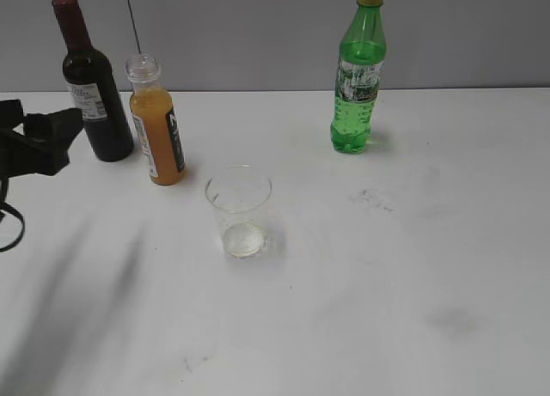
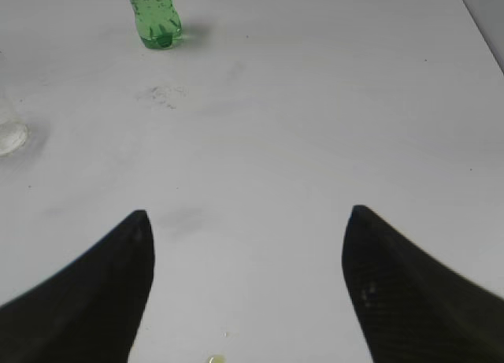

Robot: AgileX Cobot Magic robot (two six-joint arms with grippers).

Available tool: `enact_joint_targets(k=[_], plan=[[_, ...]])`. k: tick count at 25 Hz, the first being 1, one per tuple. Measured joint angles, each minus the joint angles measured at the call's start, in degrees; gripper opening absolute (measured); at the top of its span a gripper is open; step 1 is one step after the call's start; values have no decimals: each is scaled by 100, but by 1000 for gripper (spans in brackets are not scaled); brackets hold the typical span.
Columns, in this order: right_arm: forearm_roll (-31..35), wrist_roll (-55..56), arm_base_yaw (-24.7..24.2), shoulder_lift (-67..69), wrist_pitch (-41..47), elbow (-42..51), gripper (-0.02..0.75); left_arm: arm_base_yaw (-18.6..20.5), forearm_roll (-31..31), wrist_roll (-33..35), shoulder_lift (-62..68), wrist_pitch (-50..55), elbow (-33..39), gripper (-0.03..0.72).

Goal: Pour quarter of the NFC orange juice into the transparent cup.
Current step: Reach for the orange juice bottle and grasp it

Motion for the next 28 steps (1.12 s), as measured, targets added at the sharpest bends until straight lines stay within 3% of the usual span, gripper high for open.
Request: enact_joint_targets(k=[10,16,21,28], plan=[[0,0,0,0,-1,0,572,19,1193,-810,2538,-2630,-8,596],[0,0,0,0,-1,0,572,325,1798,-880,3082,-2800,4,682],[0,6,0,0,-1,0,572,441,2192,-880,3303,-2841,-336,692],[0,6,0,0,-1,0,572,522,2292,-885,3727,-2867,-940,688]])
